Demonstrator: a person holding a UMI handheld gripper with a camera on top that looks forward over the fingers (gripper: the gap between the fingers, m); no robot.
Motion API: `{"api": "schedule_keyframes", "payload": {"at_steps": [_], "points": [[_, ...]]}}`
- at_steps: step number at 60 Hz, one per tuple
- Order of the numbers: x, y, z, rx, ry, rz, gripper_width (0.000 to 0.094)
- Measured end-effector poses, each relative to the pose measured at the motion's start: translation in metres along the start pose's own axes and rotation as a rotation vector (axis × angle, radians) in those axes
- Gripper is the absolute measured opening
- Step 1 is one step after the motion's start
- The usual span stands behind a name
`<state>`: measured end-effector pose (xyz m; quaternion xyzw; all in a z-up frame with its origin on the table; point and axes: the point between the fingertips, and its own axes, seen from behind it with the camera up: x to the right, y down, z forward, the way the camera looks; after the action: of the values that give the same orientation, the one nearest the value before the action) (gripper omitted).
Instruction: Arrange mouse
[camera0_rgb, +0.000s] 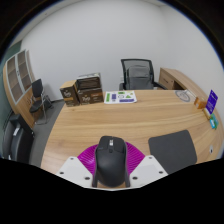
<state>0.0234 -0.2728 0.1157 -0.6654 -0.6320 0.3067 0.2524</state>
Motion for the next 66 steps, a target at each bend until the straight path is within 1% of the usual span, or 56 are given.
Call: {"api": "schedule_keyframes", "payload": {"at_steps": [9,14,18,25,34,40,51,54,60,64,65,66], "points": [[0.080,-0.051,-0.025,0.066,0.067,-0.003,0.0364],[0.130,-0.064,-0.029,0.088,0.113,0.002,0.0364],[0.165,-0.065,-0.025,0.093,0.137,0.015,0.0362],[0.218,-0.048,-0.005,0.081,0.166,0.030,0.0363],[0.257,-0.011,0.028,0.022,0.160,0.048,0.0364],[0.266,0.013,0.046,-0.005,0.137,0.051,0.0363],[0.274,0.049,0.066,-0.050,0.124,0.041,0.0367],[0.275,0.057,0.069,-0.057,0.125,0.032,0.0381],[0.277,0.070,0.072,-0.072,0.130,0.020,0.0493],[0.279,0.075,0.073,-0.075,0.136,0.032,0.0531],[0.280,0.074,0.073,-0.070,0.139,0.033,0.0554],[0.282,0.073,0.072,-0.064,0.142,0.031,0.0599]]}}
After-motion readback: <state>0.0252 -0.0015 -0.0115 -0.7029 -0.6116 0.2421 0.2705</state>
